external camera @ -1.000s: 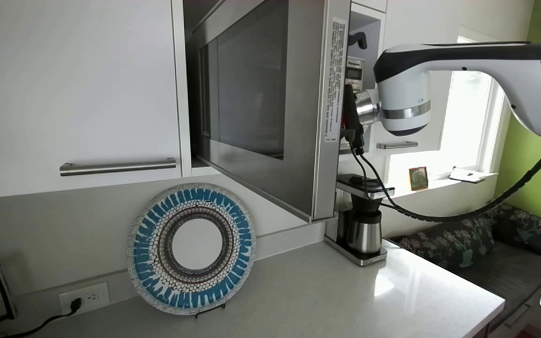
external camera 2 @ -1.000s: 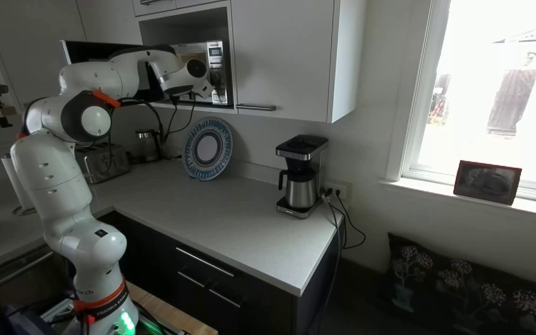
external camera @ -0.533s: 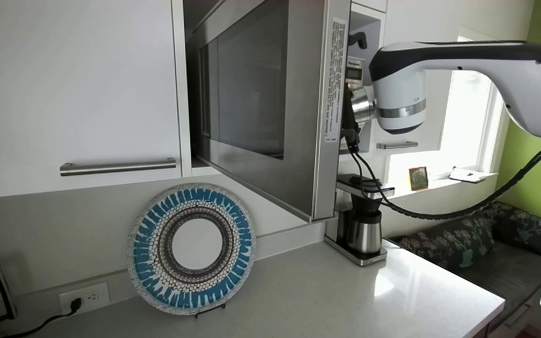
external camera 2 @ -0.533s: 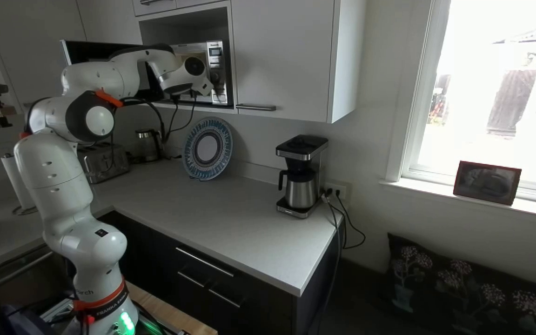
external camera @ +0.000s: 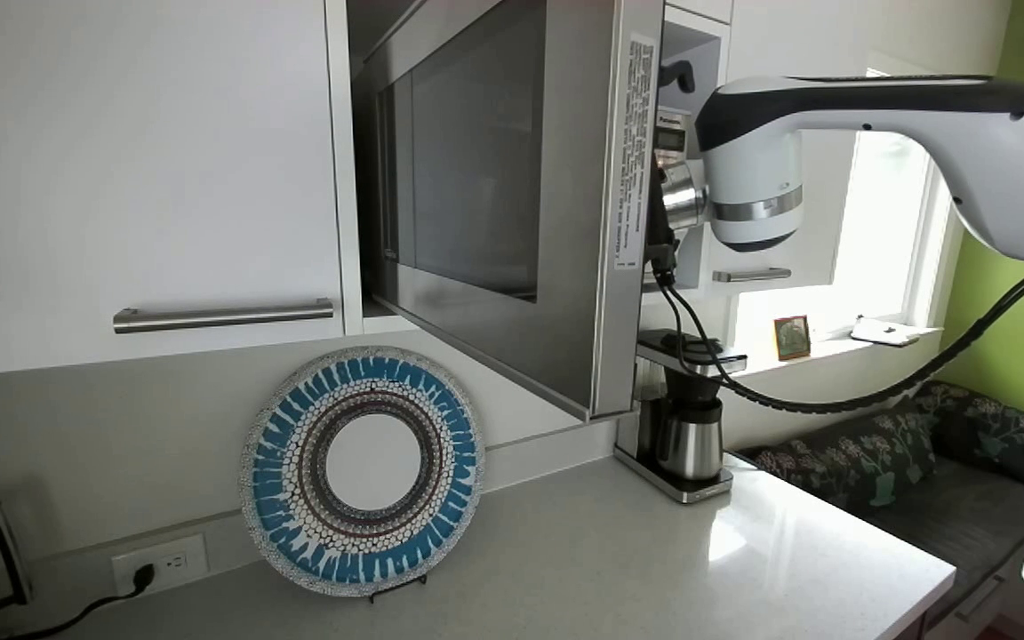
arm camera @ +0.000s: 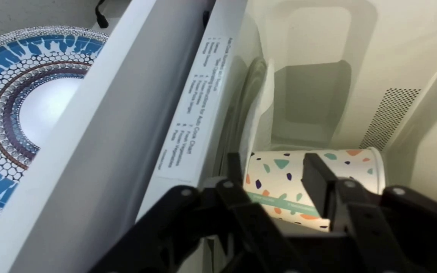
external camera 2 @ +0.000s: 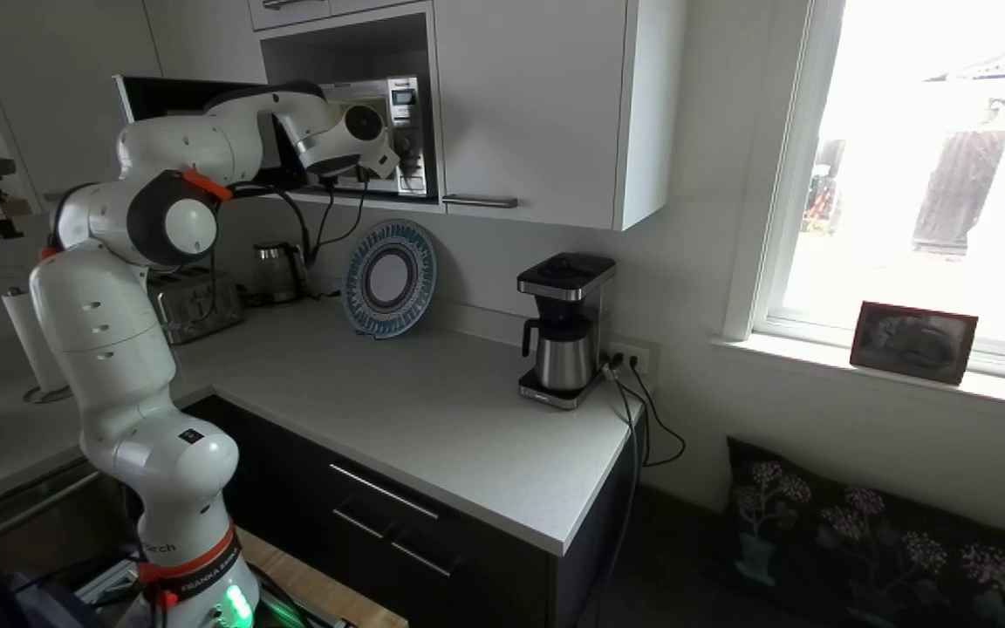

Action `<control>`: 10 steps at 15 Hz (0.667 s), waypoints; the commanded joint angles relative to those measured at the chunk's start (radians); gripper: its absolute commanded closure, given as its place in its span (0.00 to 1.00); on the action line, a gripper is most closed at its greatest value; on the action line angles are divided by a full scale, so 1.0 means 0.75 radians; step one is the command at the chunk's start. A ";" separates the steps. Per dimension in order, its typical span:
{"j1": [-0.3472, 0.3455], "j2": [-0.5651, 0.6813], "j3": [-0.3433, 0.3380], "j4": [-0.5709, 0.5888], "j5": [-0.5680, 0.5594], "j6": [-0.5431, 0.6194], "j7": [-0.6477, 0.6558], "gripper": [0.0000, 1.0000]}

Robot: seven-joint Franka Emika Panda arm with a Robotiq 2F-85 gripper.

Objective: Put the white plate with a paper cup on it inside the microwave

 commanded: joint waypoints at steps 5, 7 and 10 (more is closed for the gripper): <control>-0.006 -0.012 -0.028 0.040 -0.038 -0.123 0.055 0.00; -0.021 -0.021 -0.050 0.070 -0.067 -0.266 0.057 0.00; -0.045 -0.021 -0.094 0.148 -0.133 -0.554 0.047 0.00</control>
